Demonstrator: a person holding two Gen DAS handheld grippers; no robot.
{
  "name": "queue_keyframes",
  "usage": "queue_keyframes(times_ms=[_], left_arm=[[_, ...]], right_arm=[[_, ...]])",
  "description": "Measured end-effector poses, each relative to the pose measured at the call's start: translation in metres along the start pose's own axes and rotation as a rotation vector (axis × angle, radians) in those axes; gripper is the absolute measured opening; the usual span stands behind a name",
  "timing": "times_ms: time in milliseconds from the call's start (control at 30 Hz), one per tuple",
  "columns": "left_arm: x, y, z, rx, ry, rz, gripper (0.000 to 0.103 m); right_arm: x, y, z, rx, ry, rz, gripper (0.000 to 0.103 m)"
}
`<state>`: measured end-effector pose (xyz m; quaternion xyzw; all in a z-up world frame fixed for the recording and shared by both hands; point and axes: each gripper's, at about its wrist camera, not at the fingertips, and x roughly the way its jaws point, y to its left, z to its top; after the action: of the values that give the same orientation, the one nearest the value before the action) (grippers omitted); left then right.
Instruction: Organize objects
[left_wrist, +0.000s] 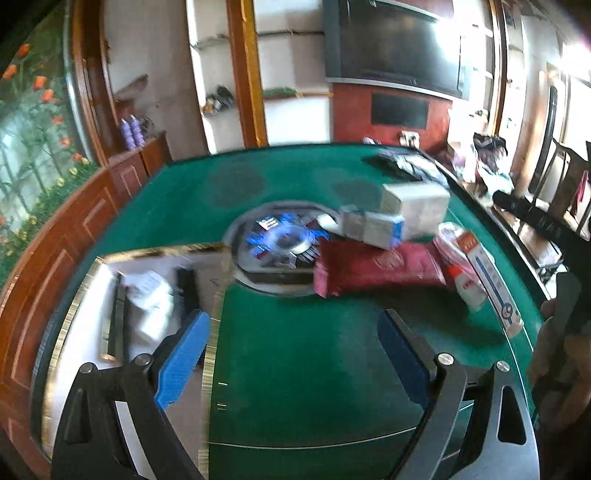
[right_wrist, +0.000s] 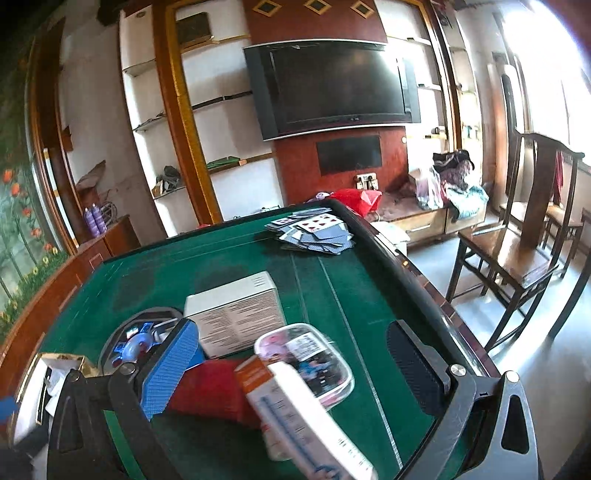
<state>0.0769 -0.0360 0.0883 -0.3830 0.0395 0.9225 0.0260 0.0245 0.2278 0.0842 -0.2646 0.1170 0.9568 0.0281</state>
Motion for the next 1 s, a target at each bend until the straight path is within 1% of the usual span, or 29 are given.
queue_keyframes(times_ms=[67,100,167,233,333,467,533,567,600,700,767,800,833,867,900,933,1000], left_arm=[[0.015,-0.007,-0.003,-0.011,0.033,-0.022,0.091],[0.022,-0.009,-0.005,-0.022,0.047,-0.041,0.091],[0.034,-0.012,-0.009,-0.043,0.063,-0.064,0.091],[0.046,-0.013,-0.014,-0.054,0.087,-0.067,0.091],[0.061,-0.014,-0.021,-0.070,0.132,-0.082,0.091],[0.069,-0.014,-0.031,-0.070,0.154,-0.088,0.091],[0.075,-0.012,-0.037,-0.078,0.173,-0.093,0.091],[0.077,-0.010,-0.040,-0.084,0.183,-0.095,0.091],[0.075,-0.009,-0.043,-0.076,0.158,-0.085,0.091],[0.074,-0.008,-0.047,-0.070,0.146,-0.077,0.094],[0.075,-0.012,-0.047,-0.057,0.154,-0.079,0.099],[0.076,-0.014,-0.047,-0.048,0.159,-0.078,0.102],[0.077,-0.015,-0.047,-0.040,0.164,-0.076,0.102],[0.077,-0.016,-0.046,-0.033,0.167,-0.070,0.102],[0.077,-0.016,-0.046,-0.030,0.168,-0.068,0.102],[0.077,-0.015,-0.046,-0.033,0.167,-0.072,0.102],[0.077,-0.013,-0.046,-0.041,0.164,-0.081,0.102]], right_arm=[[0.004,-0.013,-0.002,0.048,0.031,0.053,0.103],[0.005,-0.019,-0.001,0.078,0.058,0.106,0.103],[0.006,-0.028,0.000,0.123,0.076,0.197,0.103],[0.008,-0.037,0.000,0.173,0.097,0.266,0.103],[0.019,-0.051,-0.003,0.263,0.151,0.326,0.103],[0.040,-0.069,-0.014,0.410,0.253,0.445,0.103],[0.050,-0.072,-0.020,0.449,0.323,0.462,0.103],[0.053,-0.071,-0.023,0.458,0.349,0.469,0.103],[0.056,-0.068,-0.027,0.465,0.389,0.501,0.103],[0.058,-0.054,-0.034,0.454,0.453,0.619,0.103],[0.057,-0.039,-0.040,0.432,0.501,0.746,0.103],[0.057,-0.031,-0.043,0.429,0.529,0.829,0.103],[0.057,-0.020,-0.045,0.415,0.563,0.918,0.103],[0.055,-0.010,-0.046,0.392,0.585,0.984,0.103],[0.052,-0.004,-0.046,0.371,0.580,1.014,0.103],[0.047,-0.001,-0.043,0.352,0.551,1.008,0.103],[0.043,-0.004,-0.043,0.345,0.507,0.958,0.103]])
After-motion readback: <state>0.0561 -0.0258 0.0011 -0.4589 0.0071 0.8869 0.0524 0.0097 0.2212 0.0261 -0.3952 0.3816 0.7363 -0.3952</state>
